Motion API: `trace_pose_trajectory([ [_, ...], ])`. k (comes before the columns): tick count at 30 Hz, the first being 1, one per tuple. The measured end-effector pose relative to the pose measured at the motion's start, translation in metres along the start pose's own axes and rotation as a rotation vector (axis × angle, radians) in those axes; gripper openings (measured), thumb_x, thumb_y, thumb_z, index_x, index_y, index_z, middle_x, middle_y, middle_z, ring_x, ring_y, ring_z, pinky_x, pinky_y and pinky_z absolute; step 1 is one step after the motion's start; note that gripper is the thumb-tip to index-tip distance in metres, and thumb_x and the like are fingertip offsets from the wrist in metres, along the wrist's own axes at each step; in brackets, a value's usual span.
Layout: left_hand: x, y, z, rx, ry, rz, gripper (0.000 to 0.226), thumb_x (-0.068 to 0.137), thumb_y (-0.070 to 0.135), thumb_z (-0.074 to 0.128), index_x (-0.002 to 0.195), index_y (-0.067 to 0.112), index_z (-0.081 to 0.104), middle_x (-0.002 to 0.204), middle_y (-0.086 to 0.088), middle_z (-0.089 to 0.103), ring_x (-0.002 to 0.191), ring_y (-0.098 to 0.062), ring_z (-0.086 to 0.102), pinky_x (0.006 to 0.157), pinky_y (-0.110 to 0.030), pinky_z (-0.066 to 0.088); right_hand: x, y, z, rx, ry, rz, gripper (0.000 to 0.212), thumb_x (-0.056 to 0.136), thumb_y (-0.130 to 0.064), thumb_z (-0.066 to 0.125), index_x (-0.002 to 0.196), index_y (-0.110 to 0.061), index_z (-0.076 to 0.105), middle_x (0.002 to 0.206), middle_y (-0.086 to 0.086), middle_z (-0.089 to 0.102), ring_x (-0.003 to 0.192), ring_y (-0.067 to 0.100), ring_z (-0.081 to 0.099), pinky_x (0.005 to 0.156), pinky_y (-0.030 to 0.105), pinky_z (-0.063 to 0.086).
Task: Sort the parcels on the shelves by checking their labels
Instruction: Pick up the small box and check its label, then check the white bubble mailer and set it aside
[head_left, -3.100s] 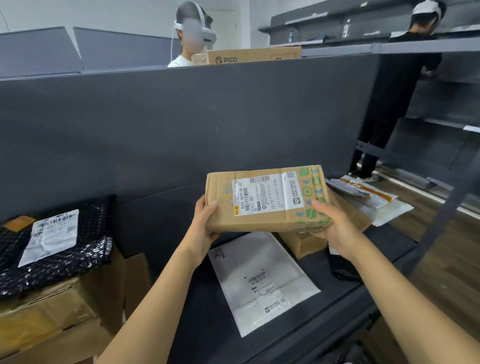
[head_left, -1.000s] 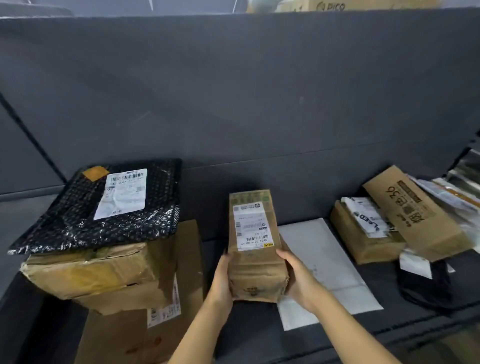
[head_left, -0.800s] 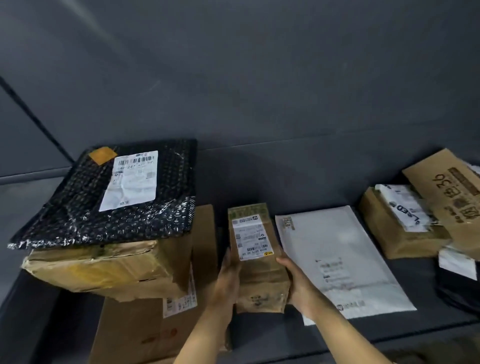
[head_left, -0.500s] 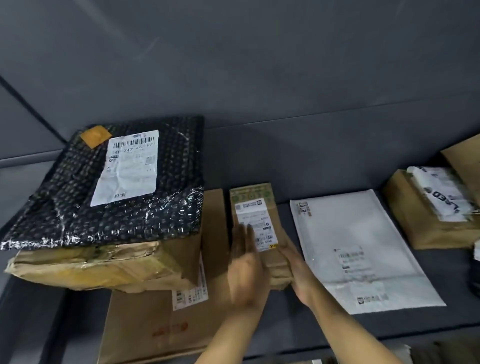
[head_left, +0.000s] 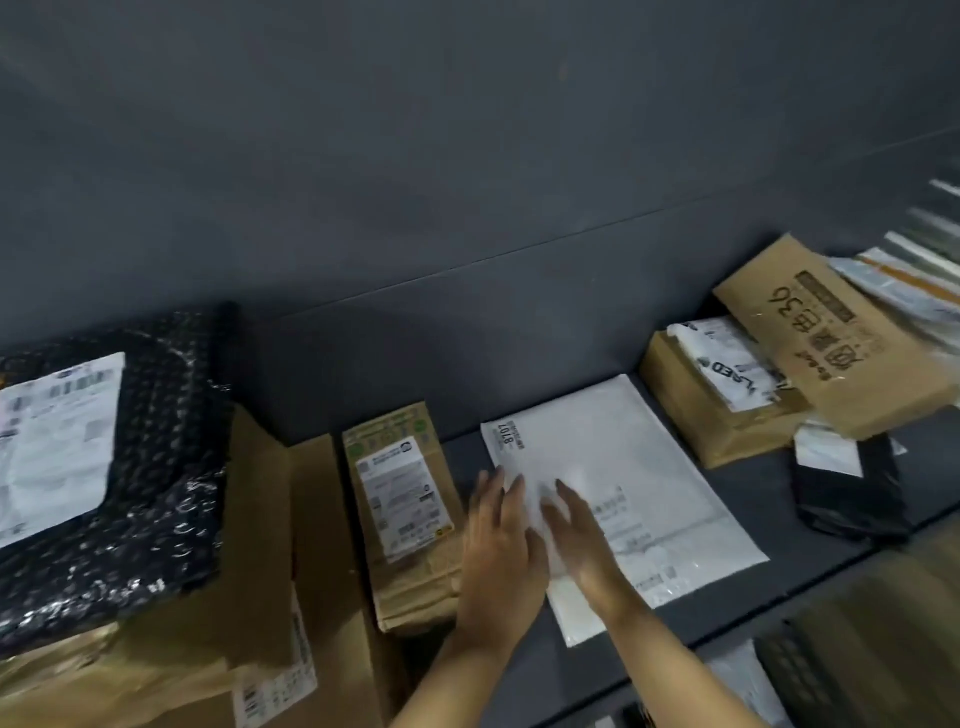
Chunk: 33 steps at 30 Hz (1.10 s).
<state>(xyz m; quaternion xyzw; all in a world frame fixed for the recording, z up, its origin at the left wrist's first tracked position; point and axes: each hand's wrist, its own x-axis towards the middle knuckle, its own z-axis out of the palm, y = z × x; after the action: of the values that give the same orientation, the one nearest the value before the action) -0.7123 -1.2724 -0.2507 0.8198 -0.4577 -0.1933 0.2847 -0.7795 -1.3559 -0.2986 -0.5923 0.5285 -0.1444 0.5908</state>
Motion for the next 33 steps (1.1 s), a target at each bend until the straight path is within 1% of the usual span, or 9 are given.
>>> trace_pose_trajectory([
  [4,0.011,0.015,0.043,-0.256,-0.191,-0.220,0.059,0.096,0.012,0.042,0.150,0.014,0.021,0.159,0.001,0.010,0.147,-0.013,0.005,0.117,-0.021,0.005,0.016,0.032,-0.091,-0.146,0.309,0.121,0.053,0.095,-0.029,0.051,0.143,-0.009,0.037,0.147,0.018,0.038,0.134,0.036,0.037,0.112,0.047,0.029],
  [8,0.016,0.003,0.077,-0.412,-0.228,-0.657,0.059,0.084,0.008,0.052,0.141,0.002,0.036,0.143,-0.019,0.041,0.130,-0.033,0.041,0.109,-0.040,0.036,0.032,0.060,-0.152,-0.335,0.248,0.289,0.061,0.095,-0.035,0.051,0.144,-0.004,0.032,0.148,0.019,0.034,0.136,0.036,0.033,0.109,0.042,0.029],
  [14,0.023,0.003,0.097,-0.346,-0.236,-0.731,0.082,0.088,0.018,0.058,0.152,0.010,0.007,0.154,-0.018,0.020,0.139,-0.038,0.023,0.114,-0.041,0.023,0.040,0.079,-0.158,-0.616,0.204,0.398,0.080,0.087,-0.064,0.043,0.149,-0.019,0.019,0.152,0.013,0.024,0.138,0.036,0.025,0.113,0.050,0.021],
  [16,0.027,0.008,0.095,-0.443,-0.196,-0.768,0.084,0.083,0.024,0.062,0.151,0.014,0.015,0.151,-0.018,0.024,0.137,-0.039,0.026,0.112,-0.043,0.027,0.038,0.072,-0.155,-0.450,0.219,0.390,0.076,0.085,-0.061,0.049,0.142,-0.015,0.034,0.142,0.014,0.039,0.127,0.035,0.042,0.107,0.049,0.032],
  [20,0.031,-0.001,0.081,-0.711,-0.081,-0.877,0.075,0.057,0.036,0.059,0.126,0.008,0.053,0.122,-0.016,0.056,0.108,-0.034,0.055,0.090,-0.040,0.048,0.020,0.059,-0.157,-0.191,0.236,0.197,0.030,0.088,-0.031,0.060,0.108,-0.010,0.061,0.094,0.004,0.066,0.088,0.023,0.063,0.077,0.033,0.050],
  [22,0.030,0.001,0.068,-0.824,-0.044,-0.848,0.043,0.069,0.027,0.063,0.104,0.003,0.061,0.102,-0.015,0.061,0.087,-0.028,0.059,0.070,-0.032,0.047,0.006,0.047,-0.161,-0.014,0.216,0.122,0.019,0.089,-0.018,0.062,0.106,-0.010,0.062,0.086,-0.001,0.065,0.077,0.016,0.062,0.064,0.025,0.049],
  [26,0.021,0.021,0.035,-0.986,0.095,-0.616,0.044,0.081,0.028,0.062,0.121,0.013,0.049,0.116,-0.010,0.058,0.103,-0.028,0.060,0.087,-0.044,0.051,-0.024,0.015,-0.170,0.303,0.162,-0.060,0.020,0.088,-0.007,0.063,0.105,-0.018,0.062,0.103,0.005,0.070,0.090,0.020,0.066,0.076,0.031,0.053],
  [30,0.021,0.063,-0.017,-0.991,0.197,-0.299,0.028,0.095,0.021,0.055,0.121,0.022,0.048,0.112,0.009,0.061,0.101,-0.005,0.058,0.083,-0.026,0.047,-0.048,-0.035,-0.181,0.385,0.183,-0.231,0.017,0.091,-0.014,0.059,0.098,-0.030,0.060,0.098,-0.008,0.068,0.088,0.008,0.065,0.074,0.022,0.054],
  [33,0.029,0.088,-0.056,-0.929,0.274,-0.161,0.023,0.094,0.025,0.057,0.115,0.025,0.051,0.107,0.015,0.061,0.098,-0.001,0.058,0.077,-0.020,0.047,-0.061,-0.075,-0.192,0.350,0.187,-0.362,0.013,0.093,-0.022,0.057,0.102,-0.030,0.058,0.098,-0.013,0.067,0.084,0.000,0.065,0.070,0.019,0.055],
])
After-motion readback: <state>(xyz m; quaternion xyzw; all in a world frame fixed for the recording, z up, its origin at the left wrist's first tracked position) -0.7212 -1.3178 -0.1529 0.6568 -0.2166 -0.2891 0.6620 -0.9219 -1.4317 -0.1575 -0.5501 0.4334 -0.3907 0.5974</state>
